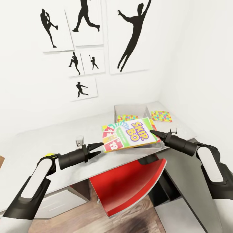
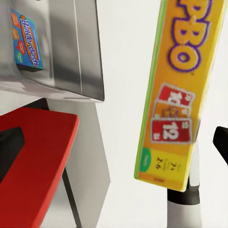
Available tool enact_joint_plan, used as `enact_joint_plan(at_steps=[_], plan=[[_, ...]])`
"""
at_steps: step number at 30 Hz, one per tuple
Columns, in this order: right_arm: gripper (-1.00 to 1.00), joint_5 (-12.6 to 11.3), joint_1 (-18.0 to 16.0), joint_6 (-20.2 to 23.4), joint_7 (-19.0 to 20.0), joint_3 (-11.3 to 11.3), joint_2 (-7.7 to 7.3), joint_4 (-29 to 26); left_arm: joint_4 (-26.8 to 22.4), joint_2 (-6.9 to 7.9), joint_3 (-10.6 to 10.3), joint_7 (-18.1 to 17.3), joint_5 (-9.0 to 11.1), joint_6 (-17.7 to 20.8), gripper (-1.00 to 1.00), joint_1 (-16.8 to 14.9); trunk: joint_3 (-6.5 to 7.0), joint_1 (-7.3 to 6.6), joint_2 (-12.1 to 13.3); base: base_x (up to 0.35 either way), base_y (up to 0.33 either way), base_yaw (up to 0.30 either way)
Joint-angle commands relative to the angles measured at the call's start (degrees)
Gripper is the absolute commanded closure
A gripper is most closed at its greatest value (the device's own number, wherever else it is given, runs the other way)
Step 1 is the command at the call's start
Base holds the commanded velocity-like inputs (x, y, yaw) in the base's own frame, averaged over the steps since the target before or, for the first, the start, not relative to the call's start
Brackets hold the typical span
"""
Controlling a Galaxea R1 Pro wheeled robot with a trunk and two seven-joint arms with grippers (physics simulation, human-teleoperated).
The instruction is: Put all the toys in the child's room - the three board games (two on the bed and one on the table), the two jigsaw puzzles on the table, and the tennis ball on the table - inside the toy box on the table in the child's room.
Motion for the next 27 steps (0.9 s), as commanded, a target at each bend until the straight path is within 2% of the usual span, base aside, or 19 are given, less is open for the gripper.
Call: enact_joint_plan(at_steps=[1, 12, 21, 27], plan=[[1.00, 0.19, -0.07, 0.29, 0.31, -0.05, 0.00, 0.00, 0.01, 0.12, -0.05, -0.61, -0.56, 0.06, -1.00, -0.05, -0.09, 0.03, -0.10, 0.000, 0.000, 0.000], [1.00, 0.19, -0.05, 0.29, 0.38, 0.31, 0.00, 0.00, 0.01, 0.38, -0.12, -0.67, -0.55, 0.06, -1.00, -0.05, -0.09, 0.03, -0.10, 0.000, 0.000, 0.000], [1.00, 0.19, -0.04, 0.29, 0.40, 2.76, 0.00, 0.00, 0.01, 0.44, -0.18, -0.68, -0.55, 0.06, -1.00, -0.05, -0.09, 0.03, -0.10, 0.000, 0.000, 0.000], [1.00, 0.08, -0.06, 0.29, 0.46, 3.51, 0.00, 0.00, 0.01, 0.44, -0.14, -0.68, -0.55, 0.06, -1.00, -0.05, -0.09, 0.03, -0.10, 0.000, 0.000, 0.000]])
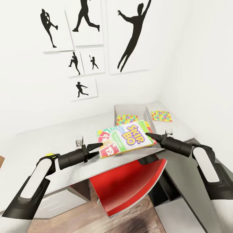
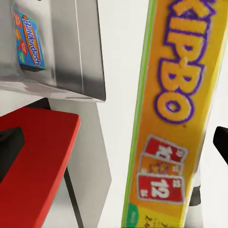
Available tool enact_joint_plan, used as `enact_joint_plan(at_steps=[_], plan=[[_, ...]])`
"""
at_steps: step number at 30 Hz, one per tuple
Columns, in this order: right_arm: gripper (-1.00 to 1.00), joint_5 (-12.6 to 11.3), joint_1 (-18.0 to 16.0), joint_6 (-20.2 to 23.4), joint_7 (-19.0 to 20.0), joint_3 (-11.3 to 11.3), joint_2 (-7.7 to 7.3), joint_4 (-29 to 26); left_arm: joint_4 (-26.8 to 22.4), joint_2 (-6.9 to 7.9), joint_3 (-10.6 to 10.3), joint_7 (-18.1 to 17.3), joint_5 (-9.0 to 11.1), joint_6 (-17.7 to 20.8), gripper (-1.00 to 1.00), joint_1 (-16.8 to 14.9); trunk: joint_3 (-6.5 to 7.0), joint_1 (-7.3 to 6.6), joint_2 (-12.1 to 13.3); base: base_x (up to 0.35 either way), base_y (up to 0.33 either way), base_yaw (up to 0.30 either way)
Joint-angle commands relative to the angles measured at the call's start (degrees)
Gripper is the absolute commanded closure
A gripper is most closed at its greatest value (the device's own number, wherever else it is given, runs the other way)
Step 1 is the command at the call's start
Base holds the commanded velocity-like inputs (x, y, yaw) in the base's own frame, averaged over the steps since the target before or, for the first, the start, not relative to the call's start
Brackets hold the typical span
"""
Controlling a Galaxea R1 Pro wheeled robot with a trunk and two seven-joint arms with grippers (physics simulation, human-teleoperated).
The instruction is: Put all the toys in the child's room - the three board games (two on the bed and one on the table), the two jigsaw puzzles on the table, and the tennis ball on the table - inside the toy box on the table in the child's room.
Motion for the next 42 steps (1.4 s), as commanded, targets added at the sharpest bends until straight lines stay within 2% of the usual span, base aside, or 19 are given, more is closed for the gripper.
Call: enact_joint_plan(at_steps=[1, 3, 8, 11, 14, 15, 18, 23, 25, 26, 31, 32, 36, 37, 42], plan=[[1.00, 0.15, -0.05, 0.28, 0.32, 0.17, 0.00, 0.00, 0.01, 0.05, -0.03, -0.59, -0.56, 0.06, -1.00, -0.05, -0.09, 0.03, -0.10, 0.000, 0.000, 0.000], [1.00, 0.11, -0.04, 0.28, 0.32, 0.53, 0.00, 0.00, 0.01, 0.09, -0.02, -0.59, -0.56, 0.06, -1.00, -0.05, -0.09, 0.03, -0.10, 0.000, 0.000, 0.000], [1.00, -0.46, -0.03, 0.28, 0.62, 3.47, 0.00, 0.00, 0.01, 1.12, 0.00, -0.59, -0.56, 0.06, -1.00, -0.05, -0.09, 0.03, -0.10, 0.000, 0.000, 0.000], [1.00, -0.78, -0.03, 0.28, 1.12, 4.50, 0.00, 0.00, 0.04, 2.64, 0.00, -0.59, -0.52, 0.06, -1.00, -0.05, -0.09, 0.03, -0.10, 0.000, 0.000, 0.000], [1.00, -0.95, -0.03, 0.28, 1.51, 5.03, -0.06, 0.00, 0.07, 4.89, 0.05, -0.59, -0.26, 0.06, -1.00, -0.05, -0.09, 0.03, -0.10, 0.000, 0.000, 0.000], [1.00, -0.95, -0.03, 0.28, 1.51, 5.03, -0.06, 0.00, 0.07, 4.89, 0.05, -0.59, -0.26, 0.06, -1.00, -0.05, -0.09, 0.03, -0.10, 0.000, 0.000, 0.000], [1.00, -1.03, -0.04, 0.28, 1.71, 5.30, -0.38, 0.00, 0.08, 8.02, 0.16, -0.59, 1.19, 0.06, -1.00, -0.05, -0.09, 0.03, -0.10, 0.000, 0.000, 0.000], [1.00, -1.09, -0.04, 0.29, 1.85, 5.49, -0.82, 0.00, 0.13, 15.26, 0.29, -0.59, 5.39, 0.06, -1.00, -0.05, -0.09, 0.03, -0.10, 0.000, 0.000, 0.000], [1.00, -1.10, -0.05, 0.29, 1.88, 5.53, -0.97, 0.00, 0.15, 17.66, 0.32, -0.59, 6.79, 0.06, -1.00, -0.05, -0.09, 0.03, -0.10, 0.000, 0.000, 0.000], [1.00, -1.10, -0.05, 0.29, 1.88, 5.53, -0.97, 0.00, 0.15, 17.66, 0.32, -0.59, 6.79, 0.06, -1.00, -0.05, -0.09, 0.03, -0.10, 0.000, 0.000, 0.000], [1.00, -1.11, -0.03, 0.28, 1.91, 5.57, -1.22, 0.00, 0.22, 22.91, 0.34, -0.59, 8.81, 0.06, -1.00, -0.05, -0.09, 0.03, -0.10, 0.000, 0.000, 0.000], [1.00, -1.11, -0.03, 0.28, 1.91, 5.57, -1.22, 0.00, 0.22, 22.91, 0.34, -0.59, 8.81, 0.06, -1.00, -0.05, -0.09, 0.03, -0.10, 0.000, 0.000, 0.000], [1.00, -1.12, -0.03, 0.34, 1.92, 5.58, -1.50, 0.00, 0.42, 25.86, 0.45, -0.63, 9.67, 0.06, -1.00, -0.05, -0.09, 0.03, -0.10, 0.000, 0.000, 0.000], [1.00, -1.12, -0.03, 0.34, 1.92, 5.58, -1.50, 0.00, 0.42, 25.86, 0.45, -0.63, 9.67, 0.06, -1.00, -0.05, -0.09, 0.03, -0.10, 0.000, 0.000, 0.000], [1.00, -1.14, -0.04, 0.32, 2.18, 5.58, -1.96, 0.00, 1.12, 28.25, 0.47, -0.66, 10.25, 0.06, -1.00, -0.05, -0.09, 0.03, -0.10, 0.000, 0.000, 0.000]])
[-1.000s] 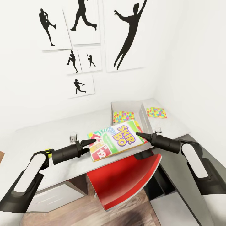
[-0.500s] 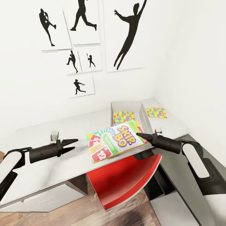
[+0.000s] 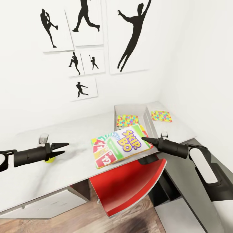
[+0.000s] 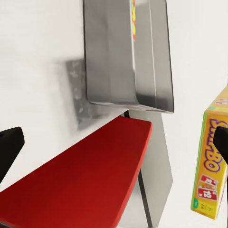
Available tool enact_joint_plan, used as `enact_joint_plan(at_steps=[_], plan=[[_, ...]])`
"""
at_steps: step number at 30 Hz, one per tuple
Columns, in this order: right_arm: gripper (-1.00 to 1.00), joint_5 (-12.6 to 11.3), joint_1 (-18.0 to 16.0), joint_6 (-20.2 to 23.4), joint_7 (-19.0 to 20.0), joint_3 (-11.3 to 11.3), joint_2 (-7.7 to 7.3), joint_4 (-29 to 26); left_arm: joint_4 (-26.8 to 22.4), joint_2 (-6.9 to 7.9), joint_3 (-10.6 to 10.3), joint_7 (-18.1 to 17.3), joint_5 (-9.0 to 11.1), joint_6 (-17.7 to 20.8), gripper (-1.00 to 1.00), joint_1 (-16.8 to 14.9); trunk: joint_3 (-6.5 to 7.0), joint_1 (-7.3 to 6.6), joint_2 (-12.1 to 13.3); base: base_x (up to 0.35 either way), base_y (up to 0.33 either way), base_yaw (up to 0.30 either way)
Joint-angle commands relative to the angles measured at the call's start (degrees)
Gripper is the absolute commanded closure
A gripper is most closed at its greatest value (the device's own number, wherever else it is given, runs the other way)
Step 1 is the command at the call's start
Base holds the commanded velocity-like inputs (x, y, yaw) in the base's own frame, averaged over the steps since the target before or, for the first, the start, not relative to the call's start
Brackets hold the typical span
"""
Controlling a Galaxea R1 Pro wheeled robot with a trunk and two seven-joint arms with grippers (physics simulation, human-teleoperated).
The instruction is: Put all the toys in the child's room - the three board games (two on the bed and one on the table), the two jigsaw puzzles on the table, and the tennis ball on the table - inside the toy box on the table in the child's room.
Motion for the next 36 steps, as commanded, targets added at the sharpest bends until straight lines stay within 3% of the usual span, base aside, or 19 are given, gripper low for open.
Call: enact_joint_plan(at_steps=[1, 8, 12, 17, 19, 23, 36], plan=[[1.00, 0.13, -0.05, 0.13, 0.67, 0.05, -0.08, 0.01, 0.20, 0.31, -0.12, -0.59, -0.43, 0.05, -1.00, -0.06, -0.10, 0.03, -0.11, 0.000, 0.000, 0.000], [1.00, 0.12, -0.08, 0.14, 5.26, 0.88, -0.21, -0.01, 0.71, 0.97, -0.21, -0.59, -0.28, 0.05, -1.00, -0.06, -0.10, 0.03, -0.11, 0.000, 0.000, 0.000], [1.00, 0.18, -0.08, 0.07, 8.43, 3.89, -0.23, -0.05, 1.12, 1.16, -0.24, -0.60, -0.20, 0.05, -1.00, -0.06, -0.10, 0.03, -0.11, 0.000, 0.000, 0.000], [1.00, 0.30, -0.08, -0.02, 9.78, 5.67, -0.20, -0.07, 1.38, 1.21, -0.35, -0.60, -0.16, 0.05, -1.00, -0.06, -0.10, 0.03, -0.11, 0.000, 0.000, 0.000], [1.00, -0.20, 0.58, -0.71, 9.11, 5.01, 0.46, -0.40, 2.04, 0.55, -1.01, -0.90, -0.10, -0.61, -1.00, 0.29, -0.10, 0.03, -0.11, 0.000, 0.000, 0.000], [1.00, -0.51, 1.86, -1.14, 7.81, 4.49, 0.23, -0.30, 2.85, -0.73, -0.79, -0.91, -0.21, -1.90, -1.00, 0.29, -0.10, 0.03, -0.11, 0.000, 0.000, 0.000], [1.00, -0.51, 2.86, -1.14, 6.83, 4.49, 0.23, -0.30, 2.85, -0.74, -0.79, -0.91, -0.21, -3.14, -1.00, 0.29, -0.10, 0.03, -0.11, 0.000, 0.000, 0.000]])
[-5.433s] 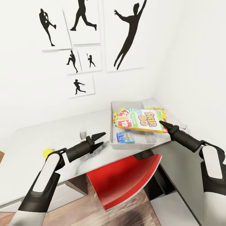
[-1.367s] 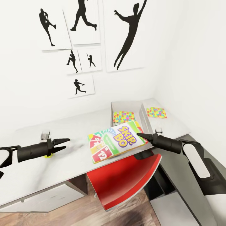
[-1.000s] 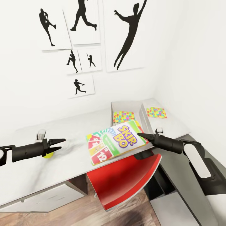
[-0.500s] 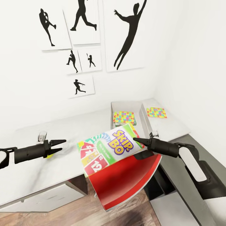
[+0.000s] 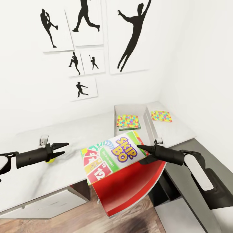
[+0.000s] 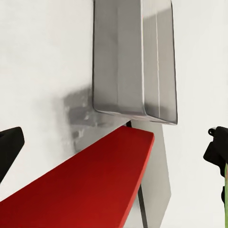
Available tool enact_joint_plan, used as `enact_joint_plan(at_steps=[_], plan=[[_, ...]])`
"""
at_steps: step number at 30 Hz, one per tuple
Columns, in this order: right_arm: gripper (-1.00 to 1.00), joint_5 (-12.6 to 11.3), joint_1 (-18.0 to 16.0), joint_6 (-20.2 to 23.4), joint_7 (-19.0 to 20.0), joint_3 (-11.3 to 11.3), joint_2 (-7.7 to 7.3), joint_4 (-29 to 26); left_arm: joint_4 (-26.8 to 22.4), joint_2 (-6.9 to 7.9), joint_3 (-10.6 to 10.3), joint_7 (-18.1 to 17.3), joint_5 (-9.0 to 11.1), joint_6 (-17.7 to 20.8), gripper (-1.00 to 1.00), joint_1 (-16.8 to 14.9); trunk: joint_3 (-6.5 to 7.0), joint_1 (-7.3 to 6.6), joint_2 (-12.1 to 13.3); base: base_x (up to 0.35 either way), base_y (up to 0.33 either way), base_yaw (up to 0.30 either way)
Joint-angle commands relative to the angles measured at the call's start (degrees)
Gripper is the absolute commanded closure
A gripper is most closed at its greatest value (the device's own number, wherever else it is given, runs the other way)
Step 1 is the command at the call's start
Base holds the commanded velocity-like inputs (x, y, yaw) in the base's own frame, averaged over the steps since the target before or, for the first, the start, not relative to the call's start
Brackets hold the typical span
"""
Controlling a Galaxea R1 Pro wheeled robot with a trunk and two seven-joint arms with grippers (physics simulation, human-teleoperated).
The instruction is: Put all the toys in the child's room - the three board games (two on the bed and one on the table), the two jigsaw puzzles on the table, and the tennis ball on the table - inside the toy box on the table in the child's room.
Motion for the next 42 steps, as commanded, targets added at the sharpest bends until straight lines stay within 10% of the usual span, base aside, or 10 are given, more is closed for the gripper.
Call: enact_joint_plan(at_steps=[1, 21, 42], plan=[[1.00, -0.06, -0.06, 0.21, 0.13, 0.04, -0.04, 0.01, 0.03, 0.05, -0.08, -0.52, -0.42, 0.05, -1.00, -0.06, -0.10, 0.03, -0.11, 0.000, 0.000, 0.000], [1.00, -0.06, -0.06, 0.21, 0.13, 0.04, -0.04, 0.01, 0.03, 0.05, -0.08, -0.52, -0.42, 0.05, -1.00, -0.06, -0.10, 0.03, -0.11, 0.000, 0.000, 0.000], [1.00, 0.76, -0.23, 0.83, 3.51, -6.88, -0.87, 0.31, -4.90, -0.94, 7.59, -0.55, 1.27, 3.00, -1.00, -0.06, -0.10, 0.03, -0.11, 0.000, 0.000, 0.000]])
